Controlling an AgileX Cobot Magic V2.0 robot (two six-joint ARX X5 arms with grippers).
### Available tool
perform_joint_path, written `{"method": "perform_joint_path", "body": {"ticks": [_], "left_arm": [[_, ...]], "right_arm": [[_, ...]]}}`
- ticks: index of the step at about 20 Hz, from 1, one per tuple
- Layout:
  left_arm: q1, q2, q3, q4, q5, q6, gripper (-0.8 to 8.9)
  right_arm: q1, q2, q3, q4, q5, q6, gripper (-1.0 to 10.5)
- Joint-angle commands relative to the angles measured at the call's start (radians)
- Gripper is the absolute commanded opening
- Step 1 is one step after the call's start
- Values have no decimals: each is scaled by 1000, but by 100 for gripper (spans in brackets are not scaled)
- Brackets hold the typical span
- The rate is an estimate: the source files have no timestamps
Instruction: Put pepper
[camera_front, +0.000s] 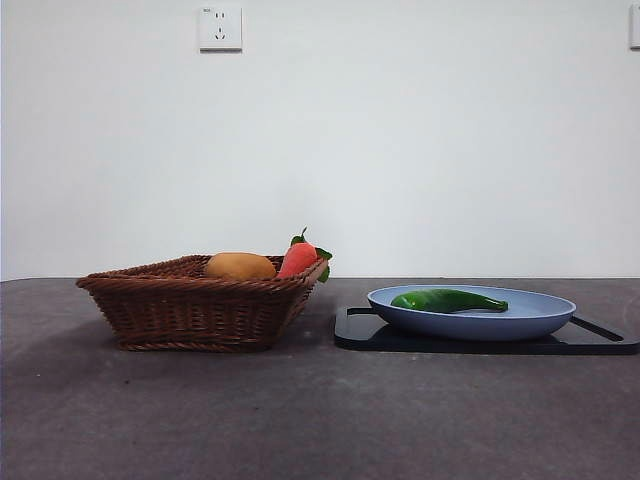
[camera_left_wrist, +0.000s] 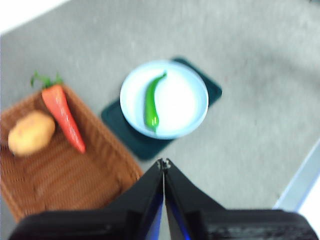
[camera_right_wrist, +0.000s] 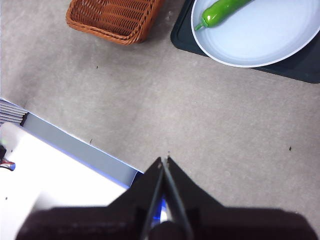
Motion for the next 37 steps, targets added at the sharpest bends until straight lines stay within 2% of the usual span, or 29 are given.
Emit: {"method": "perform_joint_path", "body": {"ticks": [1,2,4,7,11,14,16,20,25,31,37], "left_arm": [[-10,12,20,65,6,11,8],[-6,11,20,81,0,7,8],[14,5,20,131,-3,77,8],[109,-44,19,276,-8,109,8],[291,-165,11,354,4,121,8],[444,-286,-75,426,5,124,8],[533,-399,-218,546,3,124,8],[680,-646,-616,844,0,124,8],[756,-910,-1082,1088,-1,113,8],[782,-1122,-1437,1136,-1,77,8],[784,-1234,-1617,1123,-1,46,8]], "right_arm": [[2,6,16,8,0,-12,4],[2,6,16,8,0,-12,4],[2,8,16,9,0,-12,4],[2,8,16,8,0,-12,4],[2,8,16,9,0,-12,4],[2,8,16,9,0,-12,4],[2,8,16,9,0,-12,4],[2,8,16,9,0,-12,4],[2,8,16,9,0,-12,4],[2,8,16,9,0,-12,4],[2,8,16,9,0,-12,4]]}}
